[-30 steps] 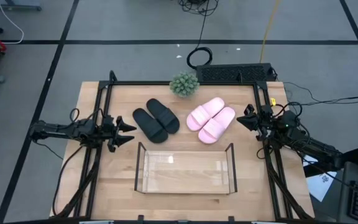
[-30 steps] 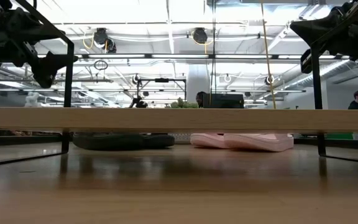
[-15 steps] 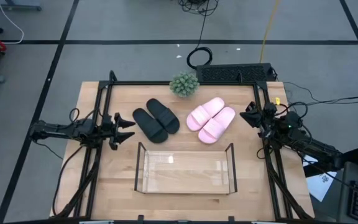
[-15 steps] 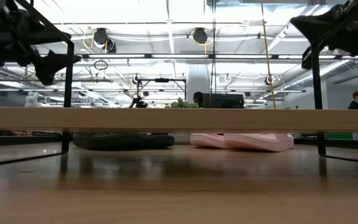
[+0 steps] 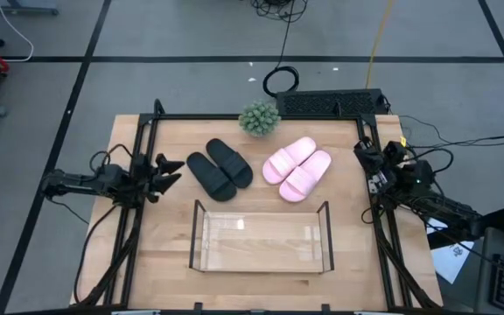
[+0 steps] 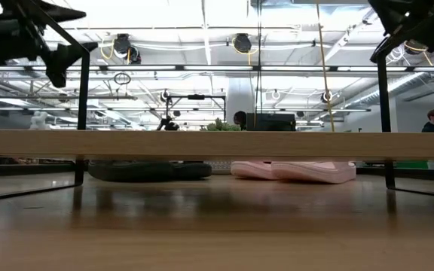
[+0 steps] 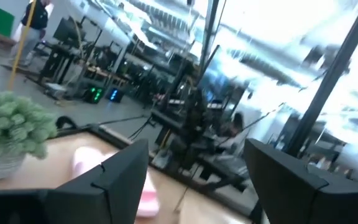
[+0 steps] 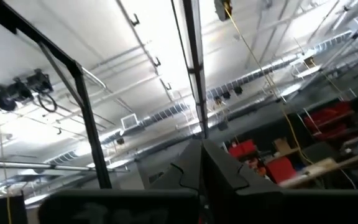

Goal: Pick and place slides into the shelf
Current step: Put the left black slipper on the shelf

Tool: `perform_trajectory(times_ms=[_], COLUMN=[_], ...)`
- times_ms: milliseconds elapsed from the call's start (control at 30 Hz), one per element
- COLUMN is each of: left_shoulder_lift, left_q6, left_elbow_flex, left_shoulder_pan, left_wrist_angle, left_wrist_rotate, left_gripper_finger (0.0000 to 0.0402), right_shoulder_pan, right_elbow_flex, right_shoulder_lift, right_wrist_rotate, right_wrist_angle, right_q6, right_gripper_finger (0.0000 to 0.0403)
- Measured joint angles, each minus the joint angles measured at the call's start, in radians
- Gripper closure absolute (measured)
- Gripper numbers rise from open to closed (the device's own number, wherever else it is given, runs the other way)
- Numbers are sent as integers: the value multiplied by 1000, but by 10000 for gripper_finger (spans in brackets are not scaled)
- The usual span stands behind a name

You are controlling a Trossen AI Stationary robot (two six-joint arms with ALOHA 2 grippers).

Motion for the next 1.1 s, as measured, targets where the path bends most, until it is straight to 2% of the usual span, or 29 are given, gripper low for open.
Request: perform_trajectory(times_ms=[167, 300, 400, 567, 700, 833, 967, 1100], left_shoulder_lift=[0, 0, 0, 0, 0, 30, 129, 267], left_q6=[-80, -15, 43, 100, 132, 126, 60, -25], left_elbow_flex=[0, 0, 5, 77, 208, 394, 562, 663], left_shoulder_pan=[0, 0, 1, 1, 1, 1, 1, 1], left_wrist_angle=[132, 244, 301, 281, 103, -245, -564, -822], left_wrist_rotate=[-53, -140, -178, -177, -152, -159, -208, -198], left_gripper_finger=[135, 135, 135, 135, 135, 135, 135, 135], right_shoulder_pan=[0, 0, 0, 0, 12, 50, 69, 72], right_elbow_flex=[44, 155, 262, 464, 616, 744, 826, 866], right_shoulder_lift=[20, 90, 182, 388, 595, 798, 975, 1089], right_wrist_rotate=[-1, -8, -69, -220, -325, -352, -352, -353], right_wrist_angle=[81, 81, 82, 87, 75, 80, 72, 80], right_q6=[-9, -85, -131, -167, -204, -230, -232, -232], right_gripper_finger=[399, 399, 399, 399, 399, 399, 399, 398])
